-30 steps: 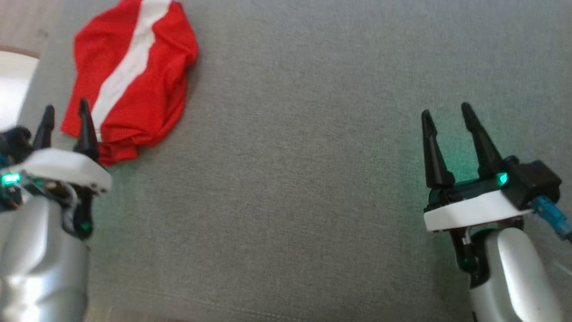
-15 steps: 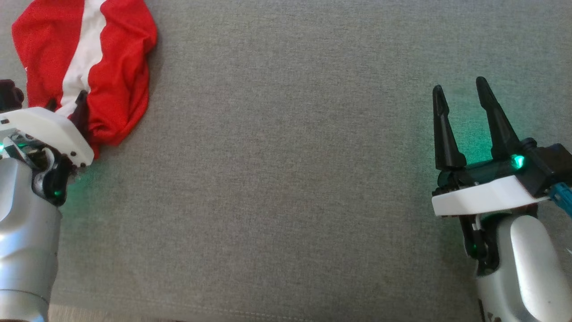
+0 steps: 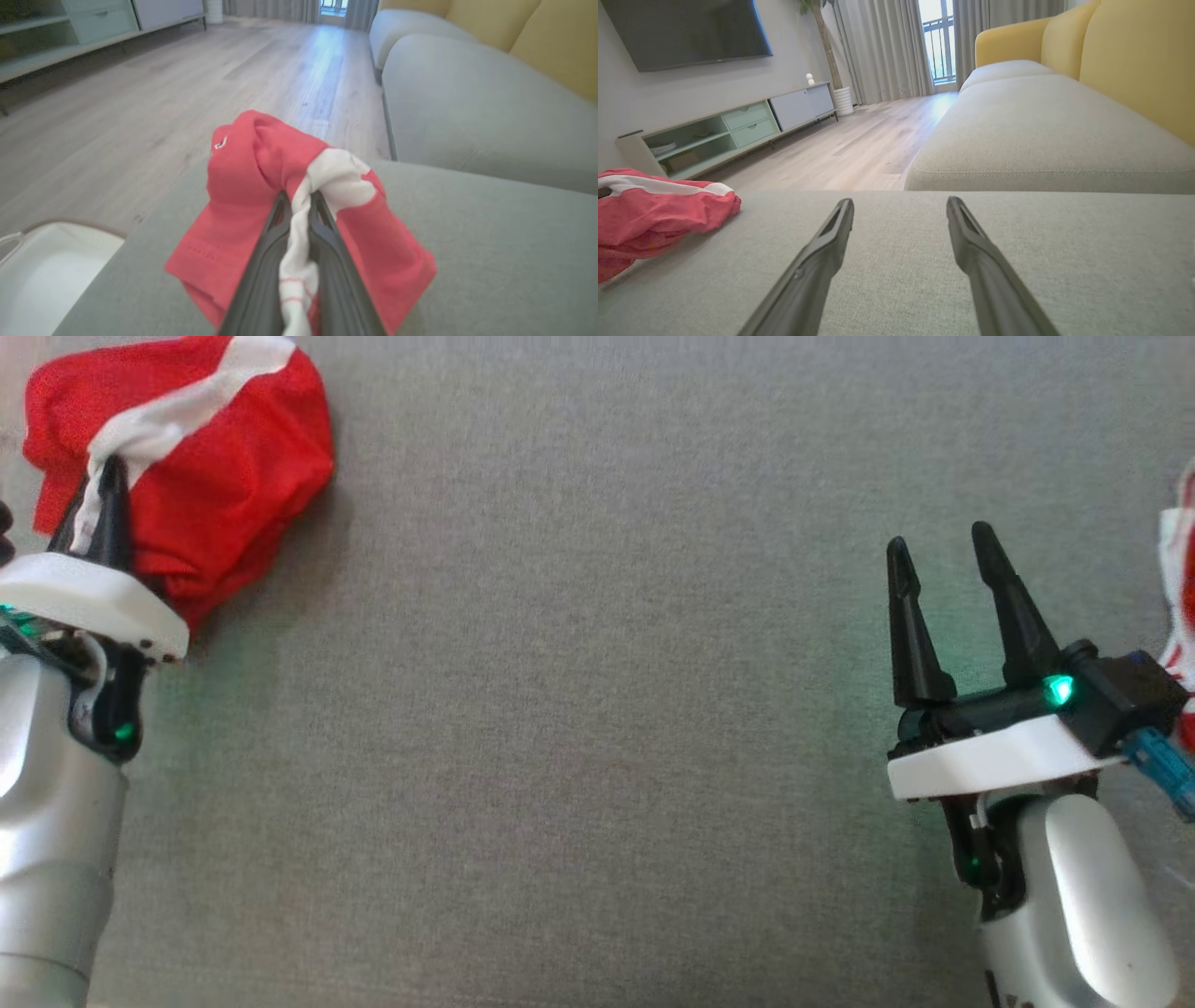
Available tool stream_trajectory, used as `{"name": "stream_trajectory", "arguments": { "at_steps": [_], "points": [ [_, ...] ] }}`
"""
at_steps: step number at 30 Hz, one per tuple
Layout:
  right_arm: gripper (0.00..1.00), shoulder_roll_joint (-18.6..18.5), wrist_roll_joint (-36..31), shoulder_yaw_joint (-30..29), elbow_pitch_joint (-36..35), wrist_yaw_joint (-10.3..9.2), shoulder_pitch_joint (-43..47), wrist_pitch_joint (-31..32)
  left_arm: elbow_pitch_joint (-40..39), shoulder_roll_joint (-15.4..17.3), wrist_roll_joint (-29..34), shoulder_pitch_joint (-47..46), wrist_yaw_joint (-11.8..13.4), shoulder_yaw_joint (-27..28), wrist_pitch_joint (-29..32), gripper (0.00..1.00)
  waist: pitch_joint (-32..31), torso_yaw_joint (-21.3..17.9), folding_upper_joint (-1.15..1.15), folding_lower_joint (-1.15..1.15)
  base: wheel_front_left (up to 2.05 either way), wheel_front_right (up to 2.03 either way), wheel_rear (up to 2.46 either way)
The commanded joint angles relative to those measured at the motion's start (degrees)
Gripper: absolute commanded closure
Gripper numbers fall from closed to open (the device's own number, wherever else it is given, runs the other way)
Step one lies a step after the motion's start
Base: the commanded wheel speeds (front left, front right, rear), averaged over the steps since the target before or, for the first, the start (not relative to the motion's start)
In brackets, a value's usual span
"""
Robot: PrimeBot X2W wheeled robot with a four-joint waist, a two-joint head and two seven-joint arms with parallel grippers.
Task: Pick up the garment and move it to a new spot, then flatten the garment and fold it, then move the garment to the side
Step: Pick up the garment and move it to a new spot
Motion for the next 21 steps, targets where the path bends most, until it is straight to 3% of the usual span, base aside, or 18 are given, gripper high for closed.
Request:
{"name": "stream_trajectory", "arguments": {
  "at_steps": [1, 6, 12, 21],
  "points": [
    [0.0, -0.1, 0.5, 1.5, -1.4, -0.04, 0.4, -0.7, -2.7, 3.4, -0.8, -0.8, 0.1, 1.3, -0.9, 1.0, -2.1, -1.0, 0.0, 0.01, 0.0, 0.0, 0.0],
    [0.0, -0.1, 1.9, 2.3, 0.7, -0.04, 0.7, -1.9, -10.8, 3.6, -1.9, 0.5, 0.1, -0.8, -1.4, 1.0, -4.7, -2.2, 0.0, 0.01, 0.0, 0.0, 0.0],
    [0.0, -0.1, 3.5, 3.2, 2.3, -0.04, 0.4, -3.3, -21.2, 2.5, -1.0, 3.0, 0.9, -4.2, 3.0, 1.0, -6.4, -4.9, 0.0, 0.01, 0.0, 0.0, 0.0],
    [0.0, -0.1, 5.5, 5.1, 4.1, -0.04, -0.9, -5.4, -32.1, -1.9, -0.3, 5.1, 4.1, -9.5, 8.9, 1.0, -5.3, -10.7, 0.0, 0.01, 0.0, 0.0, 0.0]
  ]
}}
